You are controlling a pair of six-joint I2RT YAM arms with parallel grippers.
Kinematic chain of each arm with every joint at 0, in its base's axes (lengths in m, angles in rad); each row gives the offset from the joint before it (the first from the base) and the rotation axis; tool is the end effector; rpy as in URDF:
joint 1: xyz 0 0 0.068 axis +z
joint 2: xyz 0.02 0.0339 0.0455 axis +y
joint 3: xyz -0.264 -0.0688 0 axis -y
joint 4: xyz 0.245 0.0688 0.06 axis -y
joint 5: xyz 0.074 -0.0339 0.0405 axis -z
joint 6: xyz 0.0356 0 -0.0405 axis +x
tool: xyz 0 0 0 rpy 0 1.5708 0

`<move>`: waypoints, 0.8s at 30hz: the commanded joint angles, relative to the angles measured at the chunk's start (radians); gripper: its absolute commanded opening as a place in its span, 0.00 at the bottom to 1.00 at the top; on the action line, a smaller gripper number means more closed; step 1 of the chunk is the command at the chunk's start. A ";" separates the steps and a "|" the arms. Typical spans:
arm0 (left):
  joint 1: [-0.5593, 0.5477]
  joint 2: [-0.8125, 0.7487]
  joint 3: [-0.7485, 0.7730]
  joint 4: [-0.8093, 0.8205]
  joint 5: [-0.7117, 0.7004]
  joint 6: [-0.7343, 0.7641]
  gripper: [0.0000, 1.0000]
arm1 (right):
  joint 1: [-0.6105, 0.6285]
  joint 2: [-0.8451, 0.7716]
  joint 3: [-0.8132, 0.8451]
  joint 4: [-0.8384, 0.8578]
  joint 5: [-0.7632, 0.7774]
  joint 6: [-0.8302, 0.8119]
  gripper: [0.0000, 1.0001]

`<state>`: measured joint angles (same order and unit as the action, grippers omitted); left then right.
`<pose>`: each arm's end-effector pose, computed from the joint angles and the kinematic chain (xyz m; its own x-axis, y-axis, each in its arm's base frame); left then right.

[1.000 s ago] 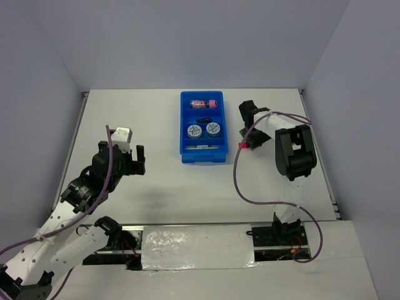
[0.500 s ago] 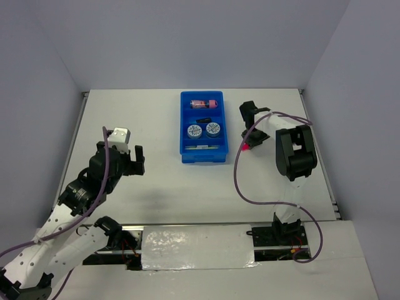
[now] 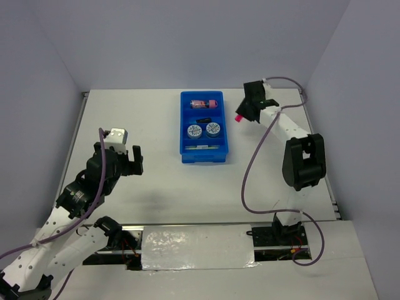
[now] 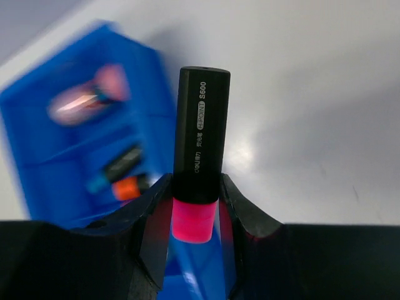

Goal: Sort the stationery into containers
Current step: Pick up the pen from the center of the board, then place the pen in the storage box.

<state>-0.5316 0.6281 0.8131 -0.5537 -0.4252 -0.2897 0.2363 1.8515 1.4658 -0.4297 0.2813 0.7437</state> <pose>0.1242 -0.0560 0.3343 -0.3349 -0.1050 -0.9364 0.0359 0.9916 -0.1240 0.4076 0.0880 0.2518 -0.5479 0.5371 -0.6414 0.4498 0.8356 0.3154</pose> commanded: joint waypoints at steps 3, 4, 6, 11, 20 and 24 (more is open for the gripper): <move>0.015 -0.018 -0.002 0.043 -0.007 0.000 0.99 | 0.031 0.049 0.276 0.157 -0.481 -0.718 0.17; 0.024 -0.018 -0.002 0.044 -0.003 0.001 0.99 | 0.032 0.069 0.318 0.157 -0.567 -0.789 0.17; 0.050 -0.015 -0.003 0.055 0.037 0.003 0.99 | 0.043 0.110 0.407 0.047 -0.713 -0.915 0.18; 0.096 0.007 -0.005 0.058 0.068 0.003 0.99 | 0.147 0.224 0.629 -0.186 -0.679 -1.390 0.20; 0.122 0.018 -0.005 0.064 0.092 0.007 0.99 | 0.196 0.308 0.644 -0.250 -0.668 -1.756 0.17; 0.136 0.033 -0.006 0.069 0.114 0.009 0.99 | 0.195 0.313 0.588 -0.228 -0.677 -1.785 0.17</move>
<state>-0.4091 0.6533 0.8112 -0.5446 -0.3412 -0.2890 0.4442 2.1784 2.0586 -0.6712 -0.3698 -0.9428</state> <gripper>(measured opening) 0.993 0.385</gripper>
